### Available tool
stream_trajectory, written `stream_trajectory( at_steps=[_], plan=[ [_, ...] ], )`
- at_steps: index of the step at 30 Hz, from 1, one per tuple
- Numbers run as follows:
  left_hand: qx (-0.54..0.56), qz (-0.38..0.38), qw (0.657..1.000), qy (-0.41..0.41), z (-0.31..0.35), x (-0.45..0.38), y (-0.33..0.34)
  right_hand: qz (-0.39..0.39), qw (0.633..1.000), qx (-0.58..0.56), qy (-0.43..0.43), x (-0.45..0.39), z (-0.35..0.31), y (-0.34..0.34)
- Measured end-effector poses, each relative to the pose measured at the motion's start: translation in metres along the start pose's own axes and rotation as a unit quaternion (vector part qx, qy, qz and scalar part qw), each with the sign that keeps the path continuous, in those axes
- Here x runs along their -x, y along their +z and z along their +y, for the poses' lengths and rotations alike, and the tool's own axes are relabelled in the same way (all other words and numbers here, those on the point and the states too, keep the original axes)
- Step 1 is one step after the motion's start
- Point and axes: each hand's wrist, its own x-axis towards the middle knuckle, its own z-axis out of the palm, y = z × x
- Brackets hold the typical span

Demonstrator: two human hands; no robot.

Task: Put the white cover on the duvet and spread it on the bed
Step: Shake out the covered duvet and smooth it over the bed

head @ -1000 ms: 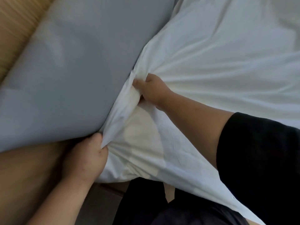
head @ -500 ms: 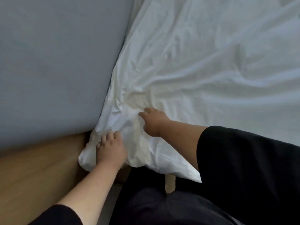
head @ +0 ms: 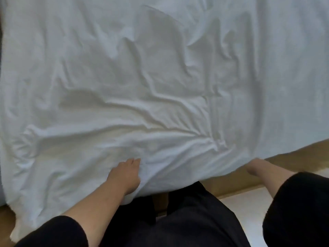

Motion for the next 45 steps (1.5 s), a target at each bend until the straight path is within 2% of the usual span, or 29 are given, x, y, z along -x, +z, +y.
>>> stream_trajectory(
  at_steps=[3,5,7,9,11,12,13,15,16,17,18,19,21,23,25,28,31,35,41,45],
  plan=[
    [-0.047,-0.035,0.998,-0.006,0.053,-0.008,-0.005,0.048,0.995,-0.085,-0.015,0.005,0.041,0.003],
    [-0.072,-0.038,0.997,0.0,0.093,-0.015,-0.014,0.15,0.975,-0.117,-0.116,0.024,0.027,-0.011],
    [-0.084,-0.025,0.996,0.014,0.139,-0.024,-0.031,0.227,0.933,-0.149,-0.236,0.042,-0.005,-0.033],
    [-0.083,-0.004,0.996,0.032,0.185,-0.036,-0.052,0.235,0.893,-0.13,-0.36,0.055,-0.034,-0.055],
    [-0.089,0.017,0.995,0.049,0.226,-0.049,-0.072,0.218,0.872,-0.108,-0.424,0.049,-0.041,-0.076],
    [-0.094,0.025,0.994,0.055,0.244,-0.055,-0.081,0.215,0.874,-0.117,-0.419,0.031,-0.032,-0.086],
    [-0.101,0.029,0.993,0.058,0.259,-0.06,-0.088,0.207,0.893,-0.128,-0.38,0.001,-0.015,-0.089],
    [-0.121,0.032,0.99,0.065,0.285,-0.066,-0.1,0.139,0.952,-0.188,-0.195,-0.079,0.055,-0.086],
    [-0.128,0.03,0.989,0.071,0.296,-0.068,-0.103,0.091,0.965,-0.223,-0.1,-0.117,0.093,-0.084],
    [-0.133,0.028,0.988,0.079,0.306,-0.07,-0.106,0.023,0.971,-0.233,-0.043,-0.129,0.13,-0.084],
    [-0.135,0.028,0.986,0.089,0.315,-0.071,-0.107,-0.027,0.968,-0.246,-0.04,-0.126,0.162,-0.085],
    [-0.136,0.031,0.985,0.1,0.323,-0.073,-0.108,-0.055,0.972,-0.218,-0.061,-0.116,0.186,-0.087],
    [-0.129,0.022,0.985,0.112,0.337,-0.075,-0.105,-0.059,0.981,-0.173,-0.067,-0.086,0.202,-0.088],
    [-0.133,-0.01,0.984,0.115,0.35,-0.075,-0.101,-0.038,0.989,-0.126,-0.068,-0.079,0.195,-0.078],
    [-0.144,-0.038,0.981,0.124,0.359,-0.072,-0.101,-0.012,0.987,-0.112,-0.111,-0.079,0.173,-0.068],
    [-0.153,-0.026,0.978,0.137,0.371,-0.064,-0.119,0.026,0.967,-0.136,-0.215,-0.038,0.126,-0.082],
    [-0.154,0.014,0.979,0.133,0.379,-0.06,-0.148,0.092,0.938,-0.09,-0.321,-0.009,0.092,-0.102],
    [-0.149,0.028,0.982,0.116,0.39,-0.055,-0.175,0.113,0.927,-0.069,-0.351,-0.007,0.084,-0.139],
    [-0.131,0.016,0.989,0.072,0.443,-0.094,-0.176,0.174,0.906,-0.06,-0.382,-0.099,0.123,-0.191],
    [-0.113,-0.007,0.993,0.026,0.521,-0.132,-0.169,0.179,0.904,-0.044,-0.386,-0.206,0.189,-0.213]
  ],
)
